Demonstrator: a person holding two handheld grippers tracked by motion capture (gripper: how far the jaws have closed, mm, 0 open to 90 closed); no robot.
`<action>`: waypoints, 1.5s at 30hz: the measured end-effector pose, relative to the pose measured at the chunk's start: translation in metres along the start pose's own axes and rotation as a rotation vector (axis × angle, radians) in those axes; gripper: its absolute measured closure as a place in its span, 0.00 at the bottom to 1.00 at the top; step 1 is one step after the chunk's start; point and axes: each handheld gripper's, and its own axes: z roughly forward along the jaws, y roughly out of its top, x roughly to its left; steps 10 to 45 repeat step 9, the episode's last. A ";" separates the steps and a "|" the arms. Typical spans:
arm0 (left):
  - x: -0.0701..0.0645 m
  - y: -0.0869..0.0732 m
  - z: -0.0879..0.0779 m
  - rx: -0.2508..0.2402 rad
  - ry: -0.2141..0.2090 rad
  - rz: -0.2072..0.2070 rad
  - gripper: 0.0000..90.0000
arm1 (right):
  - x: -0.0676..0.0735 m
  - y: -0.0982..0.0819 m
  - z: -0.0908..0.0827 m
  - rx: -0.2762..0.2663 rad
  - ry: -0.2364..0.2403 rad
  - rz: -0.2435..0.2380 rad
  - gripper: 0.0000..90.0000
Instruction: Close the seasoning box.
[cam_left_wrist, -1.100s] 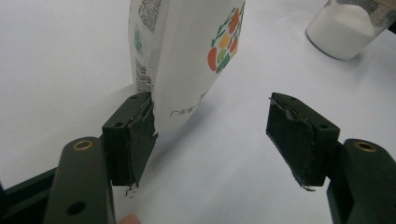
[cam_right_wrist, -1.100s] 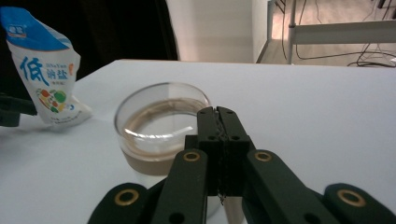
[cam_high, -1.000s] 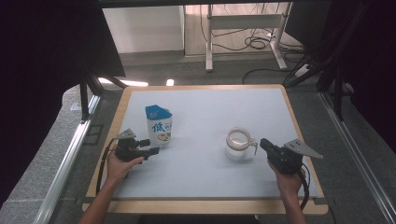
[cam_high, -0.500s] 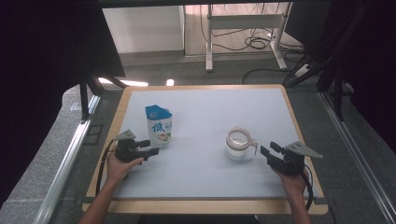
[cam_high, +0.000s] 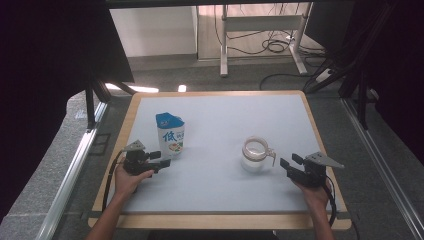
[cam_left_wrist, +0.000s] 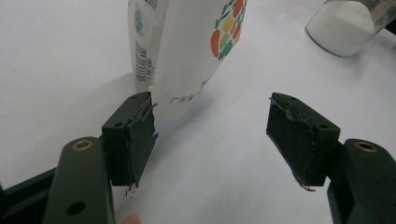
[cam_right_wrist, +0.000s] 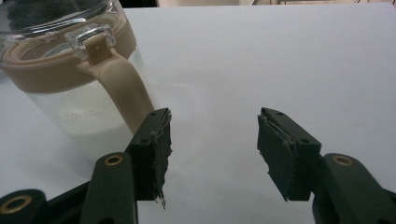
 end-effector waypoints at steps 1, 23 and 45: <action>0.000 0.000 0.000 -0.001 -0.001 0.000 0.36 | 0.000 0.000 0.000 0.000 -0.001 0.001 0.50; -0.002 0.001 -0.001 -0.003 0.005 0.002 0.36 | -0.002 0.003 -0.002 -0.020 0.003 -0.001 0.49; -0.002 0.001 -0.001 -0.003 0.005 0.002 0.36 | -0.002 0.003 -0.002 -0.020 0.003 -0.001 0.49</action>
